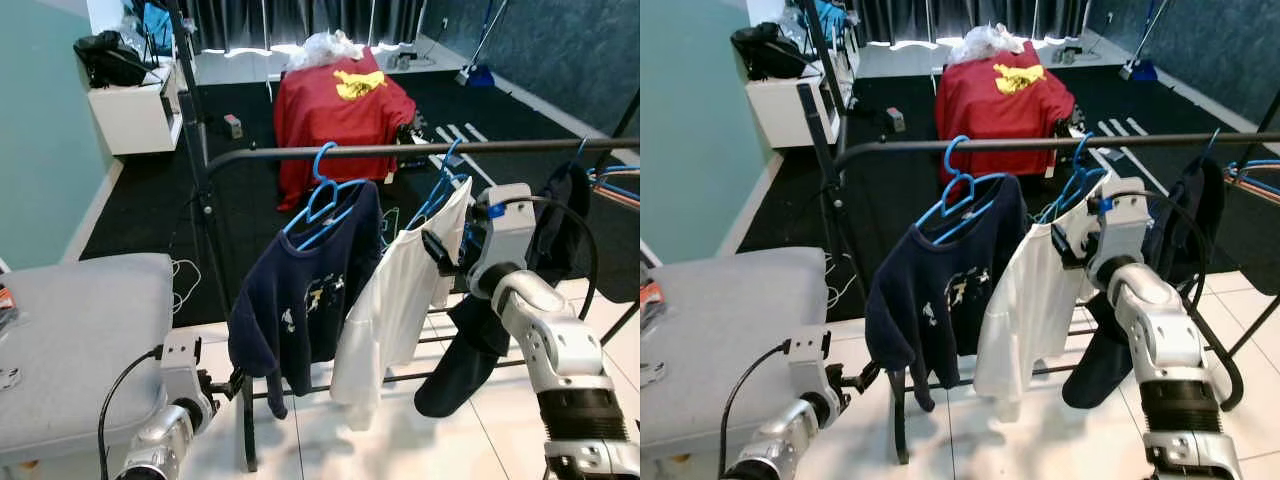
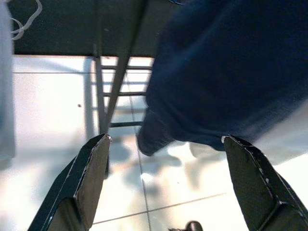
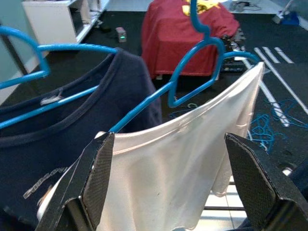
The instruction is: Hang hanger
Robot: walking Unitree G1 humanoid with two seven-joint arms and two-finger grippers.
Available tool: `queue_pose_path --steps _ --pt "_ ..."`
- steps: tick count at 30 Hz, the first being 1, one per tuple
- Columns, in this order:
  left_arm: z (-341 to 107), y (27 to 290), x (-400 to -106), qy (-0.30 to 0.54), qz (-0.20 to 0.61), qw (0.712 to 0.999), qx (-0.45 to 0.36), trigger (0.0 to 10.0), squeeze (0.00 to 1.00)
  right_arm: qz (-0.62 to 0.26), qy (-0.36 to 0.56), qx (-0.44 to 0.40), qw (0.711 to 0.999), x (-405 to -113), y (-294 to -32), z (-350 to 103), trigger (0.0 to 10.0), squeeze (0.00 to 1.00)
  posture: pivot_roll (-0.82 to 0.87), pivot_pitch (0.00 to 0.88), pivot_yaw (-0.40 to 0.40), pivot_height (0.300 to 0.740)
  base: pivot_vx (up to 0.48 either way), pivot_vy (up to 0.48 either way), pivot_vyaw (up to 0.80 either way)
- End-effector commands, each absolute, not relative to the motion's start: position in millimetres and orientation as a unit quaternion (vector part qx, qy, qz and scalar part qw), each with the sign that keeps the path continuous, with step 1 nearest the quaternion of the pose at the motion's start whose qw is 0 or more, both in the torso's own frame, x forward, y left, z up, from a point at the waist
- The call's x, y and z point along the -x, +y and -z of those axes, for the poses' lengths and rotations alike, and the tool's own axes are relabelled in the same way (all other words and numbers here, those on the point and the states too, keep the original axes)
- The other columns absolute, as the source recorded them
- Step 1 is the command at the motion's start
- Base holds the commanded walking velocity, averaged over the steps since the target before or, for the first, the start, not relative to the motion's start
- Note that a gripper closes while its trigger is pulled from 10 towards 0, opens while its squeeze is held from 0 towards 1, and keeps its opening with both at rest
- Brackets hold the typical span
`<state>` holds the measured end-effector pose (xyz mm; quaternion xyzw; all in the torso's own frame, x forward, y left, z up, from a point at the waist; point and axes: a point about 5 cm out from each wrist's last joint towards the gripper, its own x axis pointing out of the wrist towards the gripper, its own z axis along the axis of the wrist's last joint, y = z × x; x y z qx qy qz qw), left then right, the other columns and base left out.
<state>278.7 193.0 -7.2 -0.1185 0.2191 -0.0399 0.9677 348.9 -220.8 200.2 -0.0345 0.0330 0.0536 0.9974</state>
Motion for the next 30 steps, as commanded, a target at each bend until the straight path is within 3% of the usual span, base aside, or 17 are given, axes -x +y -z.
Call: queue_pose_path --steps 1,12,21,27,28,30 --pt "6 205 -276 0.213 0.023 0.971 0.102 10.0 0.00 -0.049 0.039 0.039 0.997 -351 -221 -197 10.0 0.00 -0.05 0.137 -0.004 0.740 0.000 0.000 0.00" --pt "-8 265 -262 0.172 -0.093 0.980 0.036 10.0 0.00 -0.084 0.006 0.008 0.996 -378 -217 -212 10.0 0.00 0.05 0.197 -0.008 0.740 0.000 0.000 0.00" --pt "-14 275 -257 0.165 -0.090 0.982 0.018 10.0 0.00 -0.075 0.072 0.052 0.993 -384 -208 -194 10.0 0.00 0.08 0.212 0.002 0.740 0.000 0.000 0.00" --pt "-18 275 -260 0.162 -0.087 0.983 0.005 10.0 0.00 -0.044 0.100 0.078 0.991 -382 -217 -185 10.0 0.00 0.07 0.218 0.007 0.740 0.000 0.000 0.00" --pt "-18 273 -260 0.162 -0.086 0.983 0.005 10.0 0.00 -0.036 0.093 0.078 0.992 -382 -221 -188 4.9 0.00 0.06 0.215 0.006 0.740 0.000 0.000 0.00" --pt "-18 273 -261 0.162 -0.085 0.983 0.005 10.0 0.00 -0.030 0.088 0.078 0.993 -382 -223 -191 4.9 0.00 0.06 0.215 0.006 0.740 0.000 0.000 0.00"
